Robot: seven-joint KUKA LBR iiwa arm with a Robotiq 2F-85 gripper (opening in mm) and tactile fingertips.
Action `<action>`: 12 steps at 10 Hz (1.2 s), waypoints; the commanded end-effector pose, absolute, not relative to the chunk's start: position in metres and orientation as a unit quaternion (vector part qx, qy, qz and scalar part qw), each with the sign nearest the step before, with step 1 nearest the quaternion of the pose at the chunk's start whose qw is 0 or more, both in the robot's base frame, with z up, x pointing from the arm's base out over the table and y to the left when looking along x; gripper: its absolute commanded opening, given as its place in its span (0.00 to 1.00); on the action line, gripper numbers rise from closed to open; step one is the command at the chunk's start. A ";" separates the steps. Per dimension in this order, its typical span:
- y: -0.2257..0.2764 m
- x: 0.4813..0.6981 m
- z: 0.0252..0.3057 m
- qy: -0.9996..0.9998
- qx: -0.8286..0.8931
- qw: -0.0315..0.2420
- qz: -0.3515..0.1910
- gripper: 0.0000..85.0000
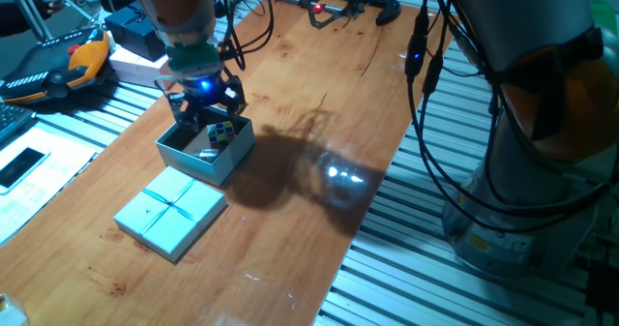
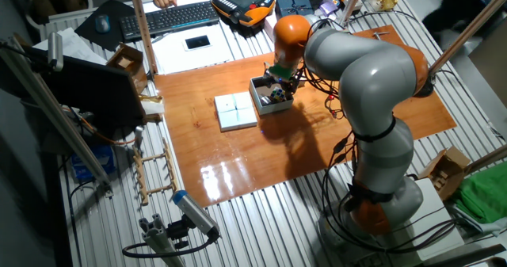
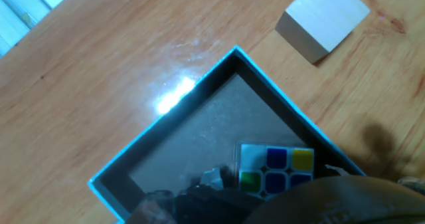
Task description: Take everything out of the gift box
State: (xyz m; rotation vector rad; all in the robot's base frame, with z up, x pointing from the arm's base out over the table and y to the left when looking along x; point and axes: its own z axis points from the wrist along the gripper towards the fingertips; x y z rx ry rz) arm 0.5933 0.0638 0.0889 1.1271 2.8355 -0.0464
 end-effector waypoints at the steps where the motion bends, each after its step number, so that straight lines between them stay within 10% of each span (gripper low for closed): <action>1: 0.065 0.593 0.087 0.927 0.372 0.046 -0.015 0.87; 12: 0.060 0.588 0.070 0.923 0.382 0.048 -0.012 0.90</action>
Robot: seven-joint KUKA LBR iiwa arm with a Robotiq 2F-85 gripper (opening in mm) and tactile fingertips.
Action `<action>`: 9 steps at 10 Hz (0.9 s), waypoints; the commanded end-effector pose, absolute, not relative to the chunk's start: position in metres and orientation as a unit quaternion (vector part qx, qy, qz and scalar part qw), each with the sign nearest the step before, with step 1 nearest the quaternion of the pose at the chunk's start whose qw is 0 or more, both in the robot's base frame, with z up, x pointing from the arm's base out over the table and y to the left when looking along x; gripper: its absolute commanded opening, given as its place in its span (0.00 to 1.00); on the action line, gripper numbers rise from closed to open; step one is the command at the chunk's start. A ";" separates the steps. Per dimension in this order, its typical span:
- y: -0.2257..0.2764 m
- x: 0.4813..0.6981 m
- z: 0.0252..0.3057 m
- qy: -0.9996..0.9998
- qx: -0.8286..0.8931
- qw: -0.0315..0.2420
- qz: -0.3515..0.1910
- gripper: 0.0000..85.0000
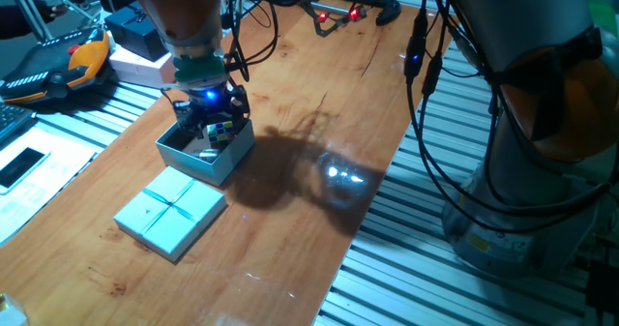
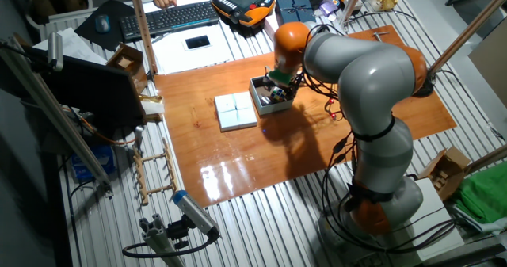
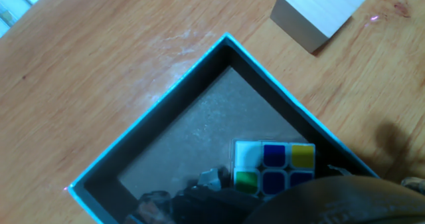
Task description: Take everything out of the gift box
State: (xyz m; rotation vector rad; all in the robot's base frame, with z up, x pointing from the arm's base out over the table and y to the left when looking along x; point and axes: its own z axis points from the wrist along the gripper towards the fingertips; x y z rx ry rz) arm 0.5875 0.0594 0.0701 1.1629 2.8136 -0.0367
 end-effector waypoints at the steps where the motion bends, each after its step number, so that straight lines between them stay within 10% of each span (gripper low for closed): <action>1: 0.058 0.587 0.069 0.923 0.382 0.050 -0.011 0.90; 9: 0.059 0.586 0.058 0.921 0.385 0.054 -0.007 0.91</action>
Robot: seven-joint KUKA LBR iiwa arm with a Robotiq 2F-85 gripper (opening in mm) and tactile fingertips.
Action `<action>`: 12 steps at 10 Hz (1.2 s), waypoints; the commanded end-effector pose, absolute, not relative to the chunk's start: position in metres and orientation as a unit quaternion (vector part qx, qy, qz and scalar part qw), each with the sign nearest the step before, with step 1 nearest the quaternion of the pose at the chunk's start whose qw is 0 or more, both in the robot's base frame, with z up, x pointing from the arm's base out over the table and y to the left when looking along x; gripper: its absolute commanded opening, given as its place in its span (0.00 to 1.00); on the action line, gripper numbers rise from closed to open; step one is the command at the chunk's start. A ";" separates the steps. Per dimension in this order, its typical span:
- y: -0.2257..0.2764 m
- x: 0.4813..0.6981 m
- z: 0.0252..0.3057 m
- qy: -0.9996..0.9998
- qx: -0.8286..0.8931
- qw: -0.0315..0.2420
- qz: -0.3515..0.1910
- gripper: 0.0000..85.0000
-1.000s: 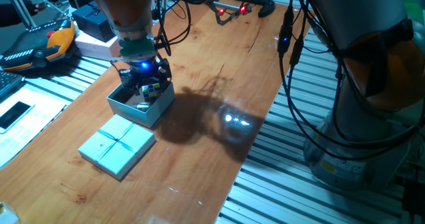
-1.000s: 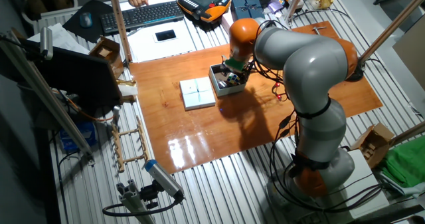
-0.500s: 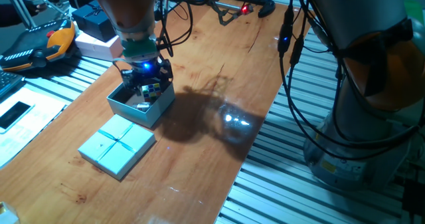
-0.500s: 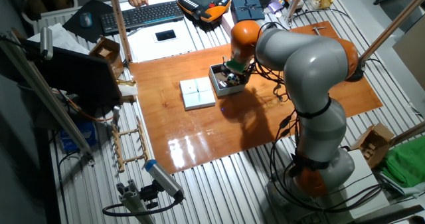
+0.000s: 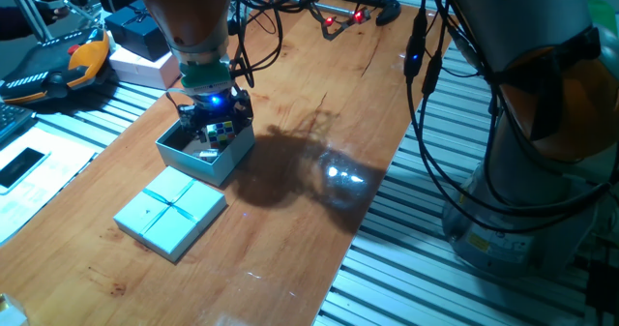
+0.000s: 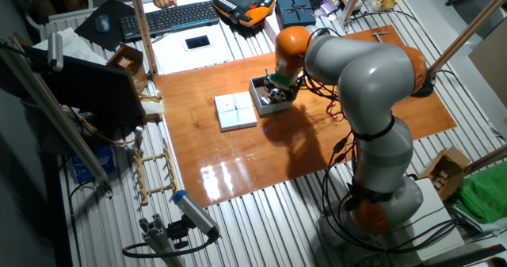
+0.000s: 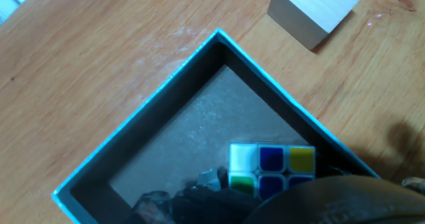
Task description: Take everything out of the gift box
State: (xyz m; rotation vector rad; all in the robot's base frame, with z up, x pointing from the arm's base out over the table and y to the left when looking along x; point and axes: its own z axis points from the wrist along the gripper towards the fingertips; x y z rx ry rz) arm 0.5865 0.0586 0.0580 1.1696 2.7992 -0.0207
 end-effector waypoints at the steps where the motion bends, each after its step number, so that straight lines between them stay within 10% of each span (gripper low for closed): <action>1: 0.059 0.587 0.058 0.921 0.385 0.054 -0.006 0.90; 7: 0.059 0.589 0.055 0.924 0.379 0.052 -0.007 0.84; 12: 0.060 0.589 0.058 0.927 0.372 0.049 -0.008 0.56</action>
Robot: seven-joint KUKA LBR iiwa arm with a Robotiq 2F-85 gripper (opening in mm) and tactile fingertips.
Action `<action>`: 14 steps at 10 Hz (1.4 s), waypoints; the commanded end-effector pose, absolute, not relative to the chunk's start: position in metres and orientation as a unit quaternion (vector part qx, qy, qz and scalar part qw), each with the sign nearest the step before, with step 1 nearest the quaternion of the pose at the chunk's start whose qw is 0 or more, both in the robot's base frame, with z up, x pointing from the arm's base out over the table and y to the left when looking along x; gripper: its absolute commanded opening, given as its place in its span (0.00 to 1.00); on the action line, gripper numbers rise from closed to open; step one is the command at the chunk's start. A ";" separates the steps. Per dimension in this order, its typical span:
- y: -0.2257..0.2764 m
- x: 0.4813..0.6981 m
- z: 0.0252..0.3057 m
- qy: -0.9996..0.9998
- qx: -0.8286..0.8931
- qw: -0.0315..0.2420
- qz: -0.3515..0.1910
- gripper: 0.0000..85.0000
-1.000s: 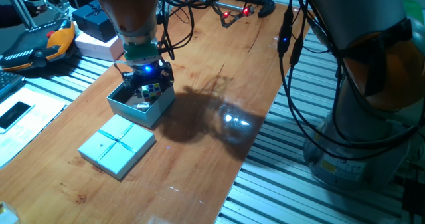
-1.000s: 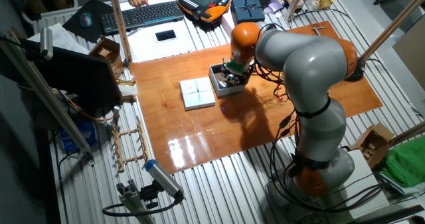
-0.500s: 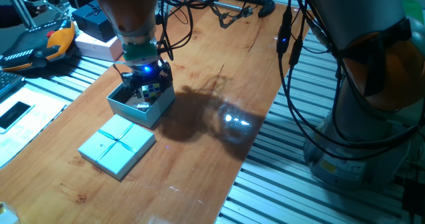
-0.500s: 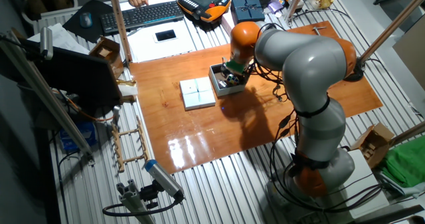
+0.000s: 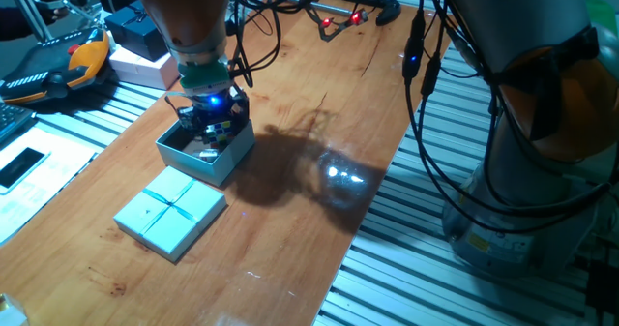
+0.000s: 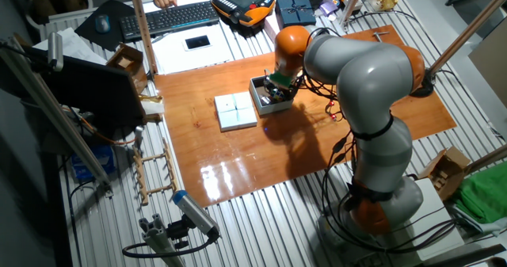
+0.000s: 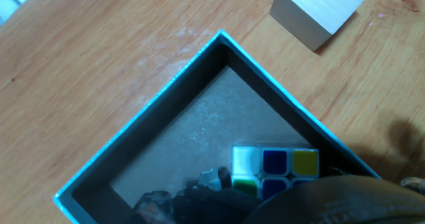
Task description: Take everything out of the gift box
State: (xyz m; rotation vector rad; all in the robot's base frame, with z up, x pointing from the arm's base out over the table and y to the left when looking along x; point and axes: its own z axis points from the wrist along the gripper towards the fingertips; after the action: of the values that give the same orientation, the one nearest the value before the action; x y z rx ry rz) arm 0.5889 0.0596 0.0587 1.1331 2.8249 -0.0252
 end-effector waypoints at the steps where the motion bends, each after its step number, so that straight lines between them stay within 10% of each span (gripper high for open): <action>1: 0.059 0.589 0.061 0.927 0.371 0.049 -0.009 0.49; 9: 0.060 0.583 0.098 0.938 0.345 0.045 -0.004 0.01; 14: 0.055 0.581 0.131 0.943 0.330 0.046 -0.002 0.01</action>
State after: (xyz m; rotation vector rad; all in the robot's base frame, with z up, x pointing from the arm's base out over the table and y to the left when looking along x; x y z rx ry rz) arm 0.5811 0.0552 0.1314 1.0050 2.8796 -0.0056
